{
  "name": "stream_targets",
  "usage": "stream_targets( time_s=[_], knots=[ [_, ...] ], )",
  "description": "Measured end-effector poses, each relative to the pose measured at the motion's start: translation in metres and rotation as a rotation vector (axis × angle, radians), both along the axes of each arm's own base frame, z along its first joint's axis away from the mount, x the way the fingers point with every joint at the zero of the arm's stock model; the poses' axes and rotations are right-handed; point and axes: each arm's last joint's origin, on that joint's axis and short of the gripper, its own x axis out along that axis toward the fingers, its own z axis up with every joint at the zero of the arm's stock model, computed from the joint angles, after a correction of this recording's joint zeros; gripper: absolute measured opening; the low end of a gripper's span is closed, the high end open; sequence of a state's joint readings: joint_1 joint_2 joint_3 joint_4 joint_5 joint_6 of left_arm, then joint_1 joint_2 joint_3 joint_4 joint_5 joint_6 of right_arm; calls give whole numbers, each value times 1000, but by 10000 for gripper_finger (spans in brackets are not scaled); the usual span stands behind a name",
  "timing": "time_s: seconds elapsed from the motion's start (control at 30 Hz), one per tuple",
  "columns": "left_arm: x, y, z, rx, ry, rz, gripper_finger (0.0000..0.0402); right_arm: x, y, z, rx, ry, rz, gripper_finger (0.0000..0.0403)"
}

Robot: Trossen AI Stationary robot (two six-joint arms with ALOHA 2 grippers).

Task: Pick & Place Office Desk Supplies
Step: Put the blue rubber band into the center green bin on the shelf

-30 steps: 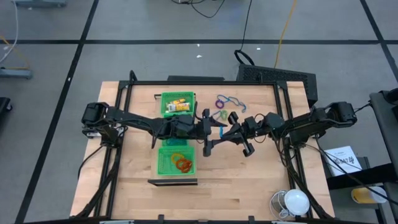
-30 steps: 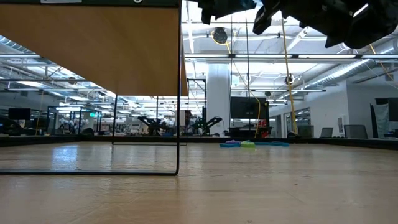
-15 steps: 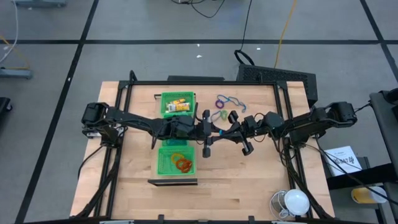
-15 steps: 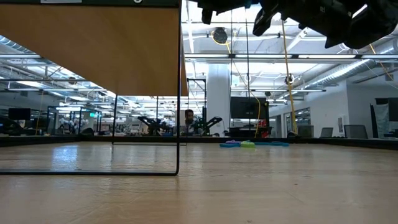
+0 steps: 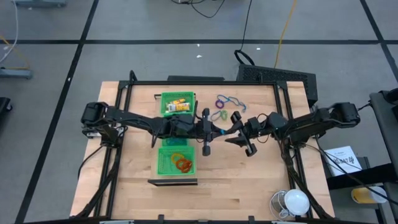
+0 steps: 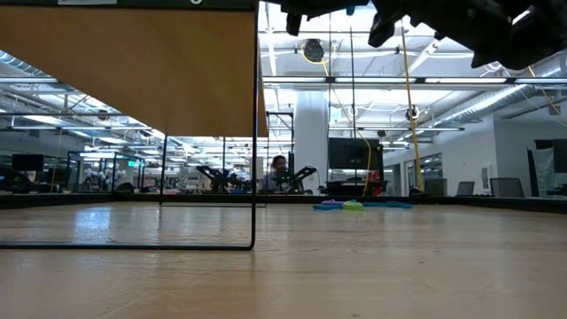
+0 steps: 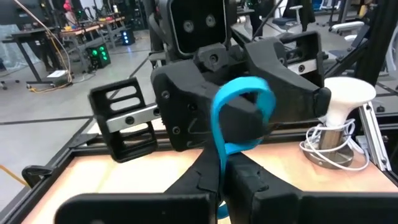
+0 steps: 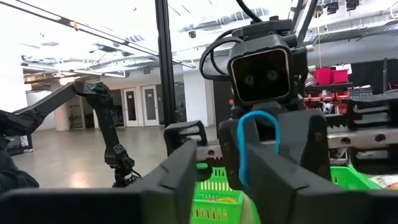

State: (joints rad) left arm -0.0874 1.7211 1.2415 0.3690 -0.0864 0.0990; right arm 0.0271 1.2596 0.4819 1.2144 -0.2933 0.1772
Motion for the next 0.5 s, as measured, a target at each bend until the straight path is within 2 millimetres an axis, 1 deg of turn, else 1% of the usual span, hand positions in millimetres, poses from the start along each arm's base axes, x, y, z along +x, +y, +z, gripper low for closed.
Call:
stream_targets(
  time_s=[0.13,0.27,0.37,0.43,0.5],
  knots=[
    [-1,0,4,-3,-12,-1,5,-13,-2,-1,-6,-14,-12,176],
    [-2,0,6,-8,-15,-8,14,-30,-7,-2,-9,-41,-36,212],
    [-6,-1,11,-3,-14,-12,12,-45,-9,-4,-5,-65,-50,223],
    [-15,-2,18,2,17,-15,5,-54,-10,-7,-3,-78,-58,223],
    [-23,-1,26,2,27,-16,7,-63,-10,-9,-2,-92,-61,220]
  ],
)
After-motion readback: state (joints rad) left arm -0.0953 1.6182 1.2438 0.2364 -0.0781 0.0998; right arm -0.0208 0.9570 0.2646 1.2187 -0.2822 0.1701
